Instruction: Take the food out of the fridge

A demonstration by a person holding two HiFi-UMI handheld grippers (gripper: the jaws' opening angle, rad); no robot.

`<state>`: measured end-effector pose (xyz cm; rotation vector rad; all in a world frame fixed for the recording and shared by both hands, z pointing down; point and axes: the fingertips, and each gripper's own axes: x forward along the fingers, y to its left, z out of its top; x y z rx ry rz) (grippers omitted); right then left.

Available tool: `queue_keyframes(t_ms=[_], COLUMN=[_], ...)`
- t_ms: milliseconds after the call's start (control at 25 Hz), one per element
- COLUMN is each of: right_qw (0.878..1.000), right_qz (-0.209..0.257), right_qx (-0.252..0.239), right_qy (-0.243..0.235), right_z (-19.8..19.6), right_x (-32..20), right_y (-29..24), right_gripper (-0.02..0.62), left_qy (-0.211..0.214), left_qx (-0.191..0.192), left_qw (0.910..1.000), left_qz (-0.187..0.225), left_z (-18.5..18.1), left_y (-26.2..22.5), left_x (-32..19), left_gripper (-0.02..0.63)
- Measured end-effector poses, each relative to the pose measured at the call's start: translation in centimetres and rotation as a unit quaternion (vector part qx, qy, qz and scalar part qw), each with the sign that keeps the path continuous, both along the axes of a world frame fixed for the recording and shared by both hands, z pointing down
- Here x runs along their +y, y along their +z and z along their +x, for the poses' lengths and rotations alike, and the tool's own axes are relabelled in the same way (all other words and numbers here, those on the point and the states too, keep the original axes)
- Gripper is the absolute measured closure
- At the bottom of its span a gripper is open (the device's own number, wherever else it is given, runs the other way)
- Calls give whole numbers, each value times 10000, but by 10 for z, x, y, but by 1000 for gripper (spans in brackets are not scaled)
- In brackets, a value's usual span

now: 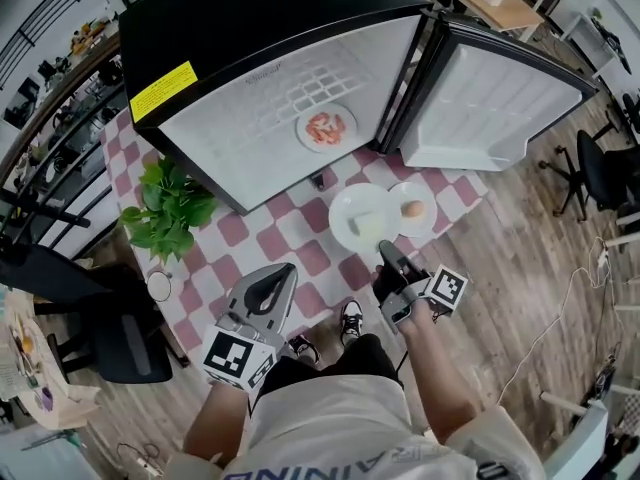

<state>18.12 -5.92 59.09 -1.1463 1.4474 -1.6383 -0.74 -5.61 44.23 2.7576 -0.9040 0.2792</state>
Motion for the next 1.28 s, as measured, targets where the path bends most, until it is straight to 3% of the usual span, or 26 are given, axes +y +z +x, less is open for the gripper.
queue_keyframes(t_ms=[440,720,920,1280], right_qw=[9988,9971,9958,9943], right_qz=[-487,-745,-898,-906], right_qx=[-6,48,-107,429], right_qy=[-29,-155,-122,-360], right_z=[5,-3,-5,-7], right_x=[3,0,0,-3], right_y=[63,94,107,111], right_gripper=[566,566,568,566], left_qy=[46,19,25,48], left_qx=[-322,-278,-361,-402], left_qw=[9991,9996,9992,9988], left_qz=[-265,-43,-160,-281], left_z=[5,6,8,8], left_y=[26,21,30,36], left_x=[-2,-4,-5,-5], left_gripper=[599,600,600,600])
